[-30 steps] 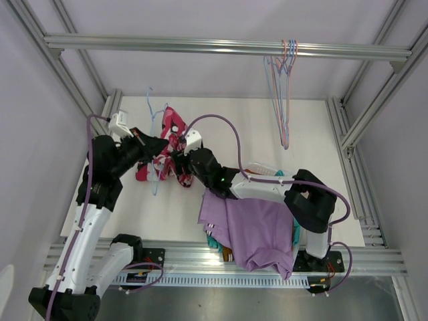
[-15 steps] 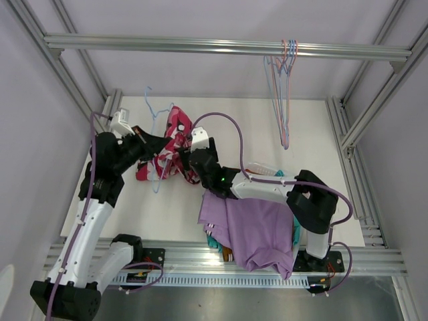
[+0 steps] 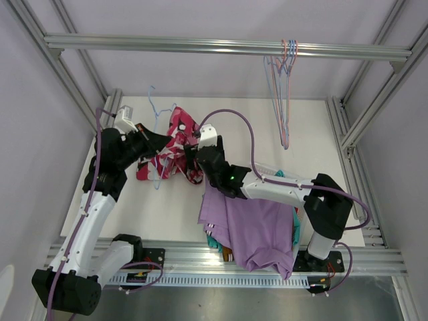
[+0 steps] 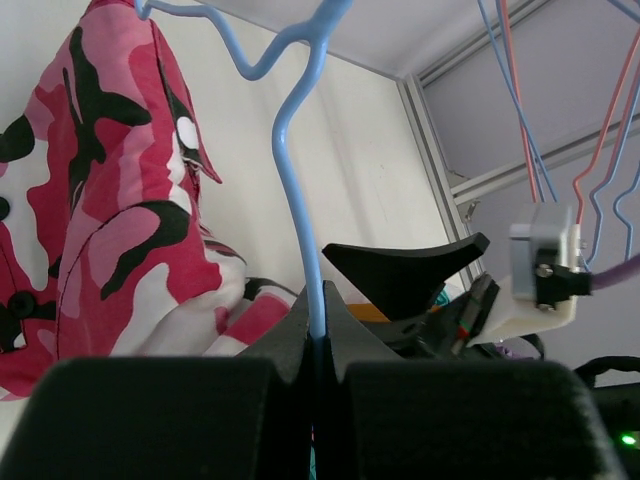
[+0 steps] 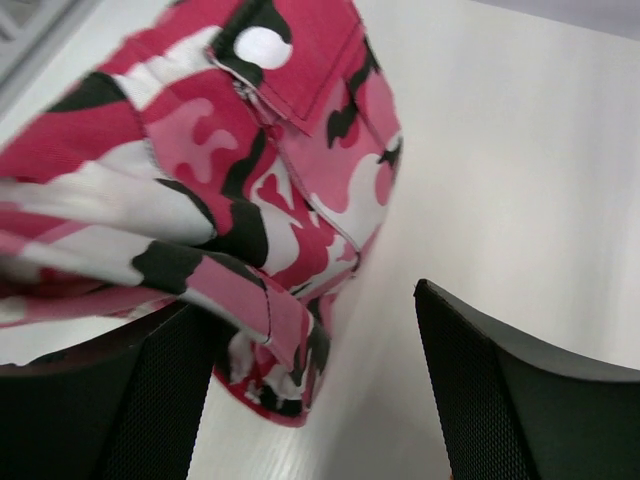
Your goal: Remove the trousers from the hanger
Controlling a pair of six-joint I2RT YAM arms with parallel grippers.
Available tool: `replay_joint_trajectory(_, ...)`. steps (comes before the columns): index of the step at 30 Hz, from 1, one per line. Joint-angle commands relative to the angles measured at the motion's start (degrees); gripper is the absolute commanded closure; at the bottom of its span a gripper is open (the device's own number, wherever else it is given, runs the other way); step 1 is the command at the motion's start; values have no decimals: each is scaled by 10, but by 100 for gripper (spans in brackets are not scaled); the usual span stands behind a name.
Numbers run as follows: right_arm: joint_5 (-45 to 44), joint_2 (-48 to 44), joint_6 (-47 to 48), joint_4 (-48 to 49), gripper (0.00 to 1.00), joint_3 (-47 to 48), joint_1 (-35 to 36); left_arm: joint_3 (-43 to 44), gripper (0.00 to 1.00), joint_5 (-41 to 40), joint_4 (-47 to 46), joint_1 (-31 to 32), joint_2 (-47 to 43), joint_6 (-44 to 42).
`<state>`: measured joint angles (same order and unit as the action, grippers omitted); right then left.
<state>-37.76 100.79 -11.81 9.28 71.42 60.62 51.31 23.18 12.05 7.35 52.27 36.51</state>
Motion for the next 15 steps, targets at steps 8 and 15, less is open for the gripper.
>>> replay_joint_trajectory(8,159,-22,-12,66,17,4,2,5,99,5,-52,-5,0,-14)
replay_joint_trajectory(15,192,7,0,76,12,18,3,5,100,7,-52,-5,3,-14)
